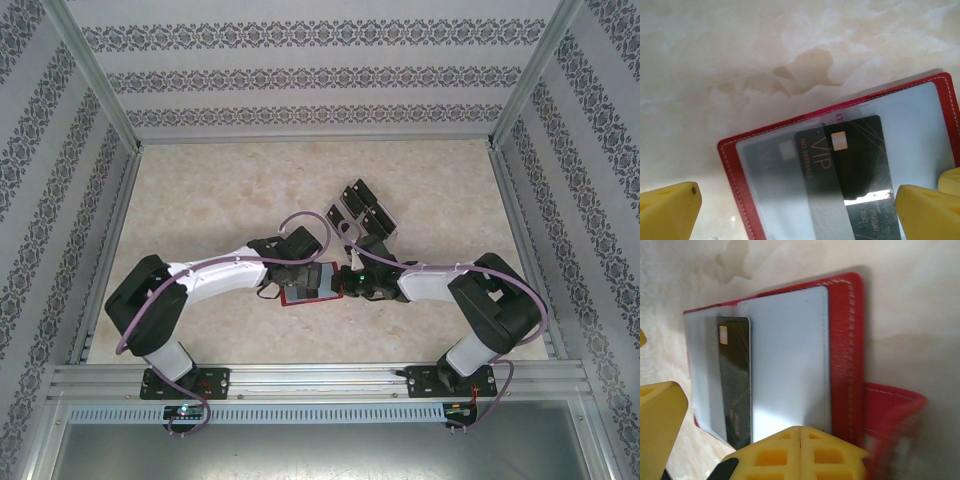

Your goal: Put the credit cards into the card holder

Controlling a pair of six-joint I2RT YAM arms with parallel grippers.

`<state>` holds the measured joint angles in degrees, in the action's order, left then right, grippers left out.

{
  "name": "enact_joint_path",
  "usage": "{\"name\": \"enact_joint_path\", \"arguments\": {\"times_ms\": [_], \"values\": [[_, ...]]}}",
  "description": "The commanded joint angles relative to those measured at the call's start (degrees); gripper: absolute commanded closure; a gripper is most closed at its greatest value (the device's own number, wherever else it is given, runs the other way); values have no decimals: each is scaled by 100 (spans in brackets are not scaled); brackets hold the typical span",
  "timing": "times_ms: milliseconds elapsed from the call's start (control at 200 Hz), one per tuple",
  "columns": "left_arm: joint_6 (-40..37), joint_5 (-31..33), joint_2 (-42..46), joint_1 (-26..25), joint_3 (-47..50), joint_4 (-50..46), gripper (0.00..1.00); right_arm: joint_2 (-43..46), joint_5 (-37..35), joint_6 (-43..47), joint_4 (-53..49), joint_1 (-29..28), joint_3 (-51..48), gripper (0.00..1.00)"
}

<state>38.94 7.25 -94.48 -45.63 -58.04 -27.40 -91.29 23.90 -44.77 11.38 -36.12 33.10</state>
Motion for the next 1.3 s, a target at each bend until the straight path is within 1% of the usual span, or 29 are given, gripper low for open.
{"name": "enact_joint_path", "arguments": {"times_ms": [0, 305, 575, 1299], "values": [[-98, -57, -183, -130, -220, 190, 0, 5, -162, 12, 55, 35, -110, 100], [-4, 39, -617, -220, -368, 246, 0, -61, -166, 3, 93, 54, -116, 100], [25, 101, -834, -216, -336, 235, 0, -69, -178, -13, 82, 61, -146, 100], [211, 601, -402, -192, 215, -64, 0, -161, -206, 4, -26, 118, -110, 100]]}}
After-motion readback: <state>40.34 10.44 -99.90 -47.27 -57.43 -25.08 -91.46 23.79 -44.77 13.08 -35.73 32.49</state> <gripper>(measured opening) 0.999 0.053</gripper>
